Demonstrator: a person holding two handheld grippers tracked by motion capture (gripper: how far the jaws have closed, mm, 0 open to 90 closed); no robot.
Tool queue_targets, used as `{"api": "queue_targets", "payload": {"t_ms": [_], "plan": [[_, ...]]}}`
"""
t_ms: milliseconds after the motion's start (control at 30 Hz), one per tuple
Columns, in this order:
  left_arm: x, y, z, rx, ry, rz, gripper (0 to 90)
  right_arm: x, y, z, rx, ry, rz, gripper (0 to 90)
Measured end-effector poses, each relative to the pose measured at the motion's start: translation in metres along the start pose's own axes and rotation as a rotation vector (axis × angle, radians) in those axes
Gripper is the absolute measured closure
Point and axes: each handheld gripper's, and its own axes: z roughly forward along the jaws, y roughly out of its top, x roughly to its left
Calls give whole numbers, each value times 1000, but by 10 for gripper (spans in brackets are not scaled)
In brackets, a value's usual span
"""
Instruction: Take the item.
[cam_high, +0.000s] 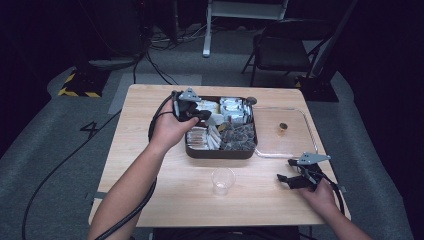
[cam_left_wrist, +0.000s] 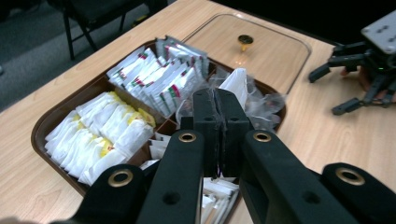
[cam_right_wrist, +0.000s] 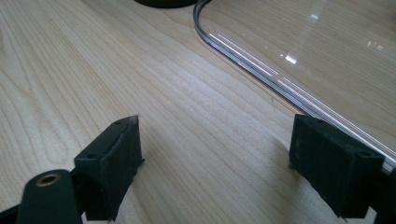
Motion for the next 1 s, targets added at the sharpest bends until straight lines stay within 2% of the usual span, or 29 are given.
{"api": "queue_targets", "payload": {"t_ms": [500,1000], "plan": [[-42,-20,-28,-9,-39,32,884,0,0,0,-1,-1,0,169],[-80,-42,-32,3,-104,63,883,0,0,0,0,-2,1,169]]}}
